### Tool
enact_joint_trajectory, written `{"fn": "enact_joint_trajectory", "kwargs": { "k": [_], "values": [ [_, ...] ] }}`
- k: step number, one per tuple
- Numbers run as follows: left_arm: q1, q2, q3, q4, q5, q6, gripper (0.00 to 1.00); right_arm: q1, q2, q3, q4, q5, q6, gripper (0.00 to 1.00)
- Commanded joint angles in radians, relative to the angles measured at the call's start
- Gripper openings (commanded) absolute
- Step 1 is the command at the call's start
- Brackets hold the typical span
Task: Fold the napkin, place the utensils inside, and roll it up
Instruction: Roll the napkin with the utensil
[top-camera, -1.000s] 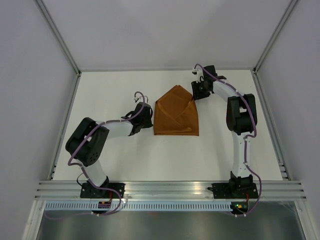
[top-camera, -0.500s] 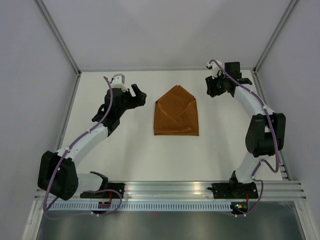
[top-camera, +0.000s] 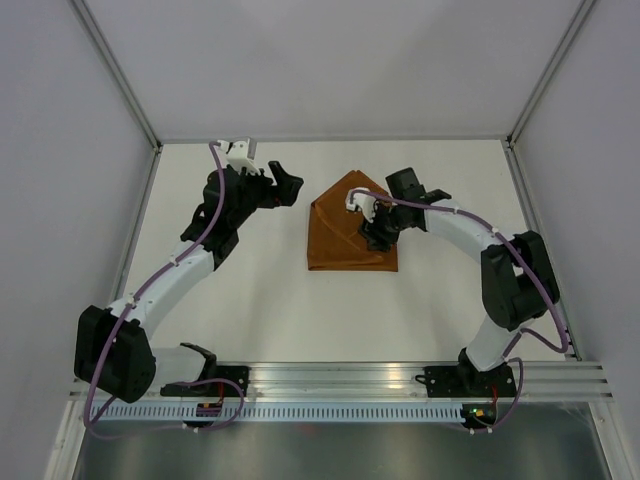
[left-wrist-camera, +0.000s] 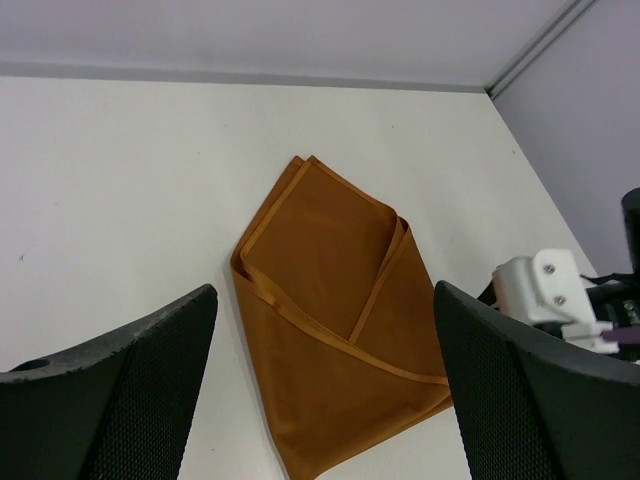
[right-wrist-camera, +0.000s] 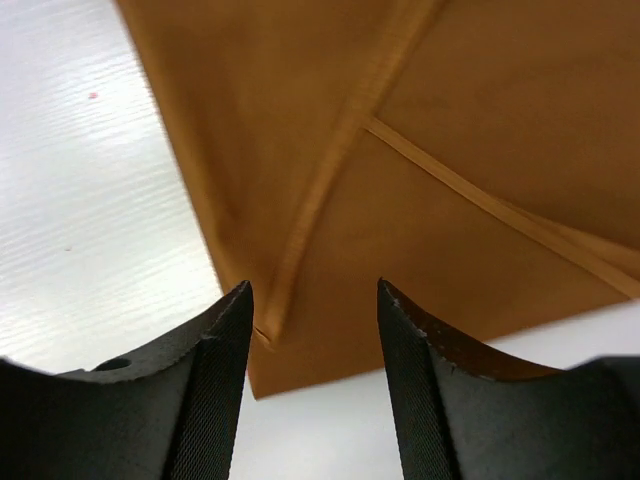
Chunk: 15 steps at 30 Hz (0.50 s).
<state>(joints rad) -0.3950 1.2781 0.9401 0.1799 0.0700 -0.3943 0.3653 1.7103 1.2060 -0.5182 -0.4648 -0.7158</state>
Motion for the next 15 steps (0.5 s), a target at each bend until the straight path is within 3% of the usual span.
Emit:
{"fn": "enact_joint_trajectory", "kwargs": {
  "k": [1, 7, 15],
  "values": [
    [-0.001, -0.011, 0.035, 0.043, 0.042, 0.058, 0.92, 0.067, 0.027, 0.021, -0.006, -0.06, -0.108, 0.59],
    [-0.001, 0.006, 0.058, 0.01, 0.066, 0.069, 0.9, 0.144, 0.094, 0.07, -0.149, -0.086, -0.203, 0.59],
    [-0.001, 0.007, 0.037, 0.029, 0.067, 0.068, 0.89, 0.19, 0.138, 0.063, -0.126, -0.074, -0.238, 0.61]
  ]
}}
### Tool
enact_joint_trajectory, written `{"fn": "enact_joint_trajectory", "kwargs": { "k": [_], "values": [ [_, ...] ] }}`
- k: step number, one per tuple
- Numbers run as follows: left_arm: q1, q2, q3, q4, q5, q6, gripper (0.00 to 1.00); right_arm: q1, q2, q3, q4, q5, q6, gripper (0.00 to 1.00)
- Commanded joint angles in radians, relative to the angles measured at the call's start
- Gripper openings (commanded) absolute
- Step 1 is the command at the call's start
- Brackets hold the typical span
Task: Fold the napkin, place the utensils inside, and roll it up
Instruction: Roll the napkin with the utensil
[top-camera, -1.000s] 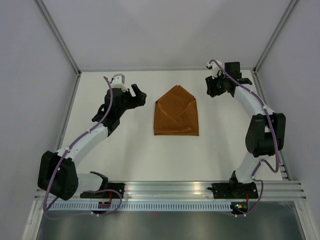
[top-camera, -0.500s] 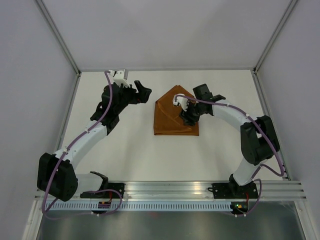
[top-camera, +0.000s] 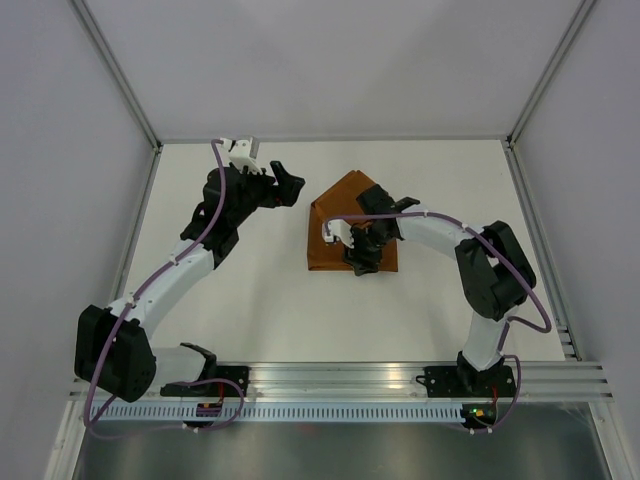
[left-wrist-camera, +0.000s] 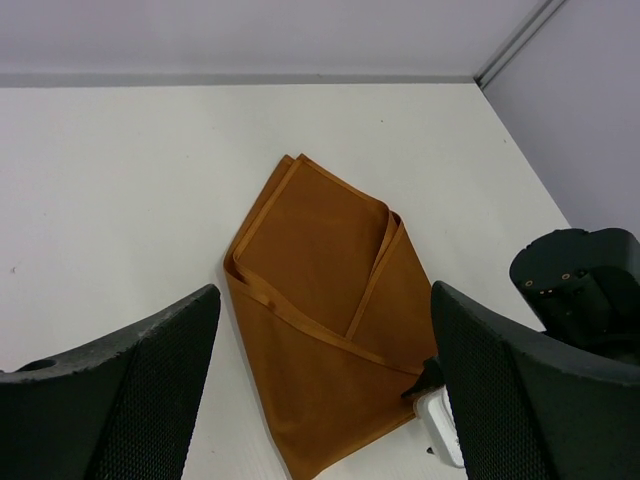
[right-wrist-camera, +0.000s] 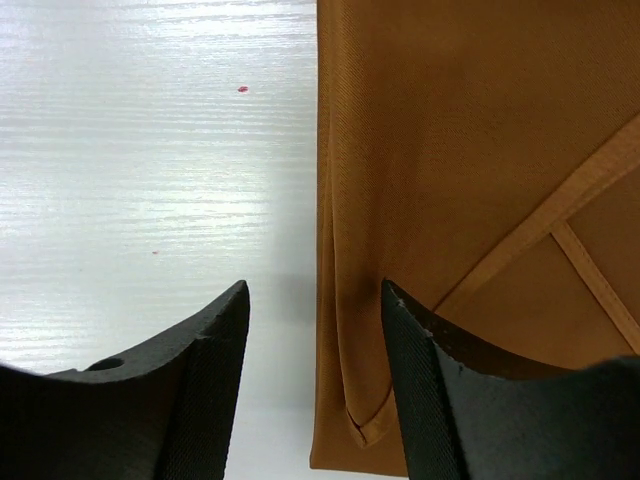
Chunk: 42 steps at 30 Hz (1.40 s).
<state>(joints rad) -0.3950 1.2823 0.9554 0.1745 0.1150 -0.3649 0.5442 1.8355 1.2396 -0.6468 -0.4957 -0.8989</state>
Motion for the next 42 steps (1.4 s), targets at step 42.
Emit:
{"fn": "enact_joint_trajectory", "kwargs": {
  "k": [42],
  "values": [
    [-0.001, 0.066, 0.063, -0.035, 0.071, 0.029, 0.82, 0.091, 0.005, -0.129, 0.256, 0.252, 0.098, 0.64]
  ]
}}
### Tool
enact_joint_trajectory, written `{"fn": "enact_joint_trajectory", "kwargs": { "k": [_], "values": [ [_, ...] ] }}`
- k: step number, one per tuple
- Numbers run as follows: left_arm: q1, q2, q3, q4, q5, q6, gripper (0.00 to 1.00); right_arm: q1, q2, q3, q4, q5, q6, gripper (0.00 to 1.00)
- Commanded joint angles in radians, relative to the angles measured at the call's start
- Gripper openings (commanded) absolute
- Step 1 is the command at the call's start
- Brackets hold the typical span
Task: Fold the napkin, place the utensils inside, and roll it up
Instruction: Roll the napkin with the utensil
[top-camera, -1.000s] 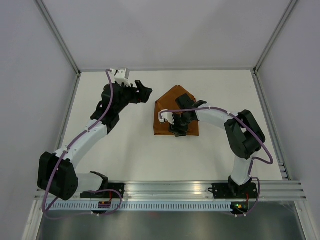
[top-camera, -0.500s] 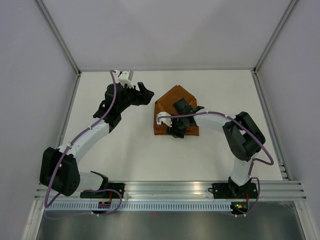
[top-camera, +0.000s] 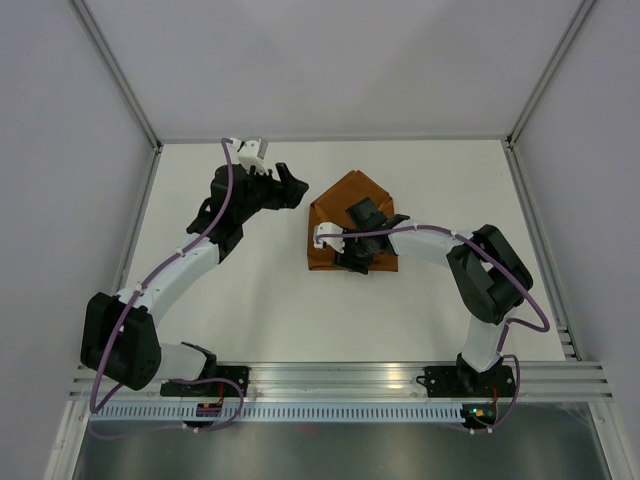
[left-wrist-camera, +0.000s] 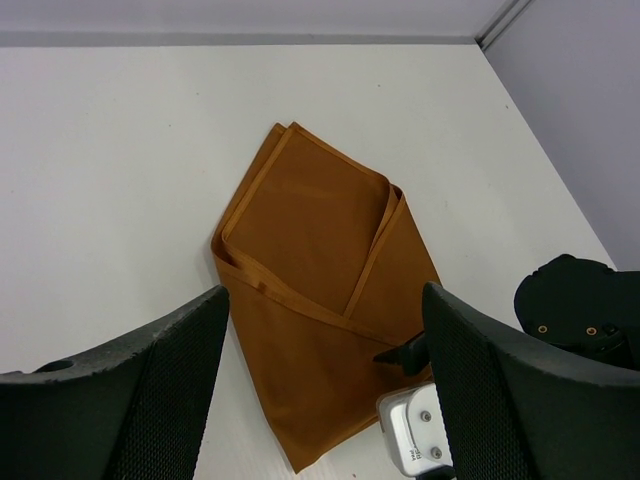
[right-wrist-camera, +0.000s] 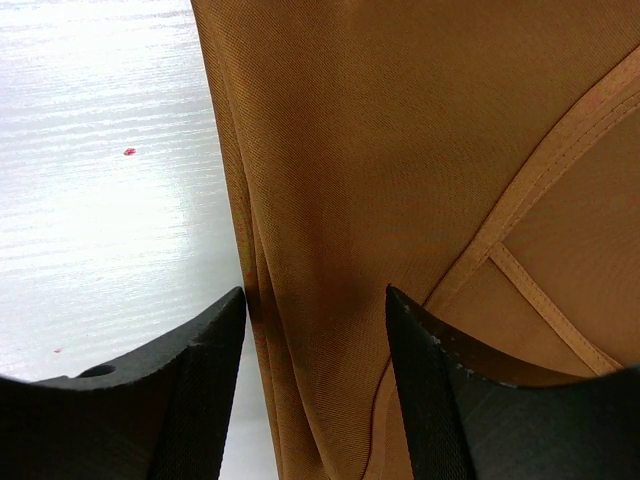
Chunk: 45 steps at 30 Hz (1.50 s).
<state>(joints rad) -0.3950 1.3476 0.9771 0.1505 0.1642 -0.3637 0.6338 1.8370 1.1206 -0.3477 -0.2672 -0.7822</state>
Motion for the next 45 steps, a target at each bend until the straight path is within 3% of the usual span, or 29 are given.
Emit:
{"fn": "enact_joint_trajectory", "kwargs": {
  "k": [1, 6, 14, 20, 27, 31, 32, 33, 34, 38, 45],
  "values": [
    [-0.001, 0.005, 0.04, -0.011, 0.024, 0.029, 0.82, 0.001, 0.002, -0.015, -0.043, 0.02, -0.02, 0.64],
    [-0.002, 0.012, -0.006, 0.012, 0.021, 0.042, 0.8, 0.003, 0.005, -0.033, -0.043, 0.019, -0.014, 0.58],
    [-0.005, -0.045, -0.248, 0.269, -0.075, -0.015, 0.77, 0.0, 0.025, -0.058, -0.043, 0.019, -0.017, 0.43],
    [-0.011, -0.08, -0.334, 0.339, -0.158, -0.006, 0.66, -0.008, 0.064, -0.032, -0.076, -0.001, -0.023, 0.37],
    [-0.034, -0.107, -0.411, 0.388, -0.239, 0.032, 0.42, -0.037, 0.117, 0.044, -0.16, -0.067, -0.037, 0.28],
    [-0.102, -0.078, -0.425, 0.409, -0.328, 0.091, 0.29, -0.055, 0.162, 0.108, -0.241, -0.11, -0.06, 0.24],
    [-0.113, -0.068, -0.425, 0.412, -0.342, 0.097, 0.24, -0.057, 0.171, 0.119, -0.258, -0.119, -0.064, 0.24],
    [-0.125, -0.064, -0.425, 0.419, -0.357, 0.104, 0.09, -0.062, 0.18, 0.133, -0.273, -0.133, -0.077, 0.24],
    [-0.154, -0.053, -0.439, 0.451, -0.382, 0.12, 0.03, -0.066, 0.198, 0.157, -0.289, -0.145, -0.081, 0.24],
    [-0.214, -0.024, -0.482, 0.559, -0.44, 0.183, 0.02, -0.109, 0.261, 0.235, -0.396, -0.213, -0.107, 0.22],
    [-0.315, 0.06, -0.558, 0.825, -0.361, 0.437, 0.05, -0.148, 0.353, 0.343, -0.523, -0.286, -0.153, 0.21]
  ]
}}
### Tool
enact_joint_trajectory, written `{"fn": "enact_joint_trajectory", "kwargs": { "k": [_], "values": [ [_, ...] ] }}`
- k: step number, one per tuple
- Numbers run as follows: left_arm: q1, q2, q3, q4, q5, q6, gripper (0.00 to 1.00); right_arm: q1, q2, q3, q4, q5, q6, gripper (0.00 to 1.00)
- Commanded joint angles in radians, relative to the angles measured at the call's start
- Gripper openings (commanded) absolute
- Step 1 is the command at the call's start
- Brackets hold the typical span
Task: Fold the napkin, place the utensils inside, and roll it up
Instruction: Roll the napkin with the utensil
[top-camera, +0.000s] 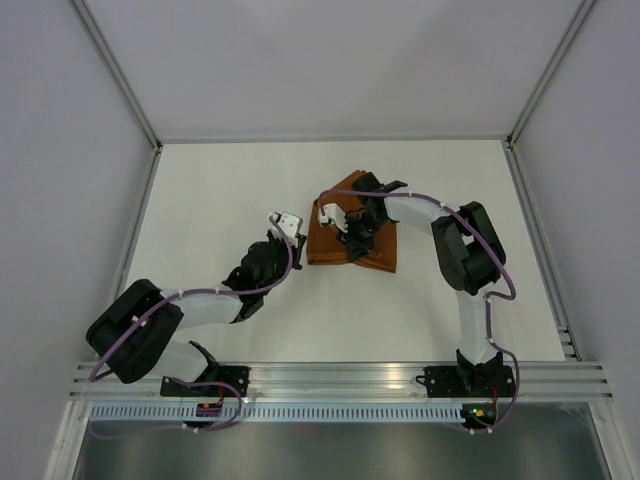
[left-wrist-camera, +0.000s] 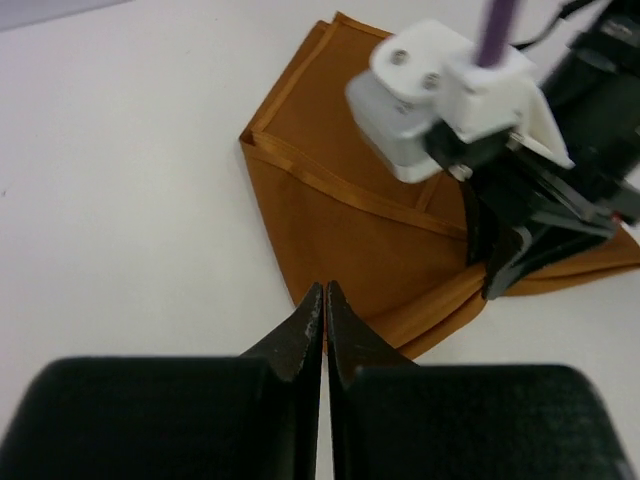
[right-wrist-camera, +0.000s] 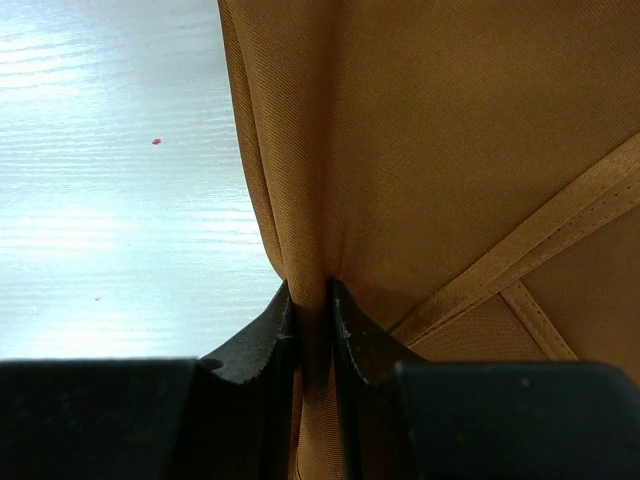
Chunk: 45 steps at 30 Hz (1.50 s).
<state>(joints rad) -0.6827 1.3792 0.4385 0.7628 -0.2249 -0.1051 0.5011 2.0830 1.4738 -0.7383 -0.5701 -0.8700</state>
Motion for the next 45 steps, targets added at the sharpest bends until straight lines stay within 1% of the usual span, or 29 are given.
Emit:
{"fn": "enact_joint_trajectory", "kwargs": {
  "k": [1, 2, 3, 4, 5, 9, 11, 12, 13, 18, 22, 25, 28, 29, 30, 33, 36, 41, 43, 45],
  "values": [
    [-0.038, 0.038, -0.033, 0.242, 0.06, 0.238, 0.07, -0.021, 0.127, 0.014, -0.16, 0.003, -0.073, 0.21],
    [-0.047, 0.047, -0.04, 0.263, 0.126, 0.273, 0.11, -0.024, 0.137, 0.023, -0.174, -0.004, -0.076, 0.21],
    [-0.07, 0.067, -0.046, 0.303, 0.142, 0.309, 0.13, -0.027, 0.15, 0.034, -0.185, -0.008, -0.081, 0.21],
    [-0.08, 0.073, -0.044, 0.306, 0.175, 0.367, 0.16, -0.032, 0.158, 0.049, -0.202, -0.016, -0.083, 0.2],
    [-0.087, 0.078, -0.038, 0.297, 0.197, 0.387, 0.21, -0.035, 0.163, 0.055, -0.208, -0.019, -0.084, 0.2],
    [-0.101, 0.127, 0.038, 0.149, 0.343, 0.438, 0.3, -0.038, 0.18, 0.079, -0.225, -0.019, -0.086, 0.2],
    [-0.126, 0.153, 0.077, 0.104, 0.367, 0.472, 0.32, -0.039, 0.186, 0.082, -0.228, -0.014, -0.084, 0.2],
    [-0.133, 0.173, 0.091, 0.049, 0.378, 0.498, 0.33, -0.041, 0.187, 0.086, -0.233, -0.013, -0.086, 0.2],
    [-0.141, 0.181, 0.104, 0.027, 0.381, 0.511, 0.36, -0.039, 0.189, 0.088, -0.234, -0.013, -0.086, 0.2],
    [-0.179, 0.237, 0.172, -0.077, 0.371, 0.6, 0.39, -0.045, 0.215, 0.123, -0.266, -0.016, -0.09, 0.18],
    [-0.19, 0.276, 0.177, -0.069, 0.349, 0.62, 0.44, -0.045, 0.226, 0.135, -0.276, -0.011, -0.089, 0.18],
    [-0.192, 0.288, 0.184, -0.077, 0.331, 0.645, 0.46, -0.044, 0.233, 0.143, -0.285, -0.01, -0.09, 0.18],
    [-0.202, 0.31, 0.2, -0.082, 0.297, 0.689, 0.48, -0.047, 0.244, 0.157, -0.292, -0.01, -0.087, 0.18],
    [-0.21, 0.326, 0.21, -0.088, 0.285, 0.726, 0.49, -0.047, 0.249, 0.164, -0.297, -0.01, -0.089, 0.18],
    [-0.215, 0.337, 0.216, -0.089, 0.251, 0.745, 0.49, -0.044, 0.252, 0.167, -0.303, -0.01, -0.089, 0.18],
    [-0.225, 0.382, 0.233, -0.079, 0.229, 0.811, 0.5, -0.047, 0.258, 0.174, -0.308, -0.01, -0.087, 0.17],
    [-0.235, 0.409, 0.235, -0.031, 0.161, 0.863, 0.5, -0.047, 0.262, 0.18, -0.312, -0.011, -0.089, 0.17],
    [-0.251, 0.426, 0.244, -0.02, 0.113, 0.942, 0.5, -0.047, 0.272, 0.194, -0.322, -0.01, -0.087, 0.17],
    [-0.261, 0.434, 0.23, 0.053, 0.076, 0.975, 0.5, -0.047, 0.275, 0.197, -0.325, -0.01, -0.087, 0.17],
    [-0.268, 0.434, 0.217, 0.072, 0.064, 0.998, 0.53, -0.047, 0.278, 0.2, -0.328, -0.01, -0.086, 0.17]
  ]
}}
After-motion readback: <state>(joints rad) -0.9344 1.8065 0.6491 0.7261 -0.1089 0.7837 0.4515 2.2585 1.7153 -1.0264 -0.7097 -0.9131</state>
